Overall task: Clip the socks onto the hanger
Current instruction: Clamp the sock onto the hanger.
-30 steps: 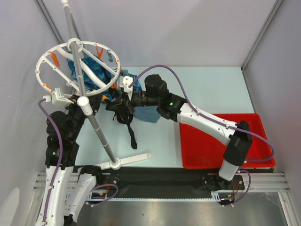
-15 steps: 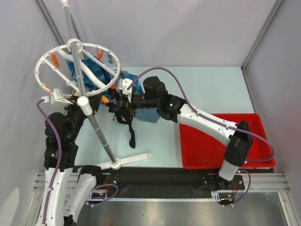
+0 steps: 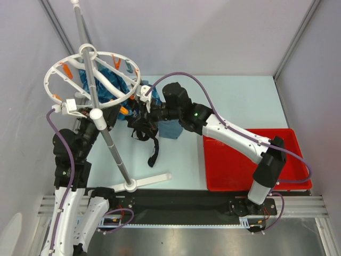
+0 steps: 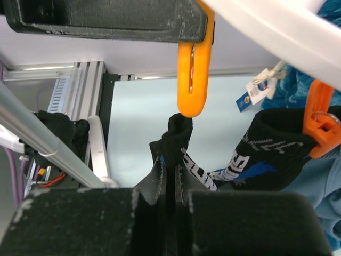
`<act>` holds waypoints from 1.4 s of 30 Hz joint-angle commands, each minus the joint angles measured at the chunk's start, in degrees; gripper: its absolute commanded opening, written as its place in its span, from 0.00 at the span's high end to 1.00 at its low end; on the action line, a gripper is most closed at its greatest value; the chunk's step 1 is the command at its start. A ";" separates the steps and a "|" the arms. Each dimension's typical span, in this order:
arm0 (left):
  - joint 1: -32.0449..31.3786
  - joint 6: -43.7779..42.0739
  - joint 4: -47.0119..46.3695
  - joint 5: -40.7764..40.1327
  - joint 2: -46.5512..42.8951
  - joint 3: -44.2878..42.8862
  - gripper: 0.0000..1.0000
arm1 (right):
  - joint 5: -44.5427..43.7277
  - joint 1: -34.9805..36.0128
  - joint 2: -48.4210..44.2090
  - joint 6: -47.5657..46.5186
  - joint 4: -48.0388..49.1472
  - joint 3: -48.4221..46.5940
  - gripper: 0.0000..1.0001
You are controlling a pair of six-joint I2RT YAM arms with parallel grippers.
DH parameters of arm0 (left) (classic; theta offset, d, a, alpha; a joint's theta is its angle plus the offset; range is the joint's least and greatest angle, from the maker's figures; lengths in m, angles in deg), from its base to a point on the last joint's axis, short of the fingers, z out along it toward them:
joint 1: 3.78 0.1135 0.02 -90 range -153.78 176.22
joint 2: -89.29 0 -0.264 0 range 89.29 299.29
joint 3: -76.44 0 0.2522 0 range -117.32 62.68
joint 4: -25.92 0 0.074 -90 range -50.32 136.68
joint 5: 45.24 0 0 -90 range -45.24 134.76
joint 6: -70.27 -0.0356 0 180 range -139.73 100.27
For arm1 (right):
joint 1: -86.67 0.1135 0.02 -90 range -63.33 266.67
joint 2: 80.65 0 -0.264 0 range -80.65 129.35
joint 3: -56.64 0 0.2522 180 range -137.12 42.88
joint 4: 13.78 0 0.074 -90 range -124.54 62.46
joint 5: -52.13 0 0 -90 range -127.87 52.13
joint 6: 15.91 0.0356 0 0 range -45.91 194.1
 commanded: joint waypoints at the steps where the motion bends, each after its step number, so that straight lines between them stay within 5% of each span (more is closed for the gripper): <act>1: -0.42 -4.01 -3.75 7.05 0.04 1.08 1.00 | 0.88 -1.06 0.01 1.29 -2.88 -3.58 1.00; 21: -0.42 -6.74 -2.26 7.32 -0.32 2.58 1.00 | 1.50 -2.12 -0.61 4.62 -1.66 -5.34 1.00; 29: -0.42 -6.55 -4.80 10.21 -0.76 3.11 1.00 | 1.32 -3.26 1.33 14.71 -2.18 -9.99 1.00; 42: -0.42 -6.47 -7.35 15.49 -1.20 3.46 1.00 | 14.32 -8.45 0.89 27.12 2.39 -7.72 1.00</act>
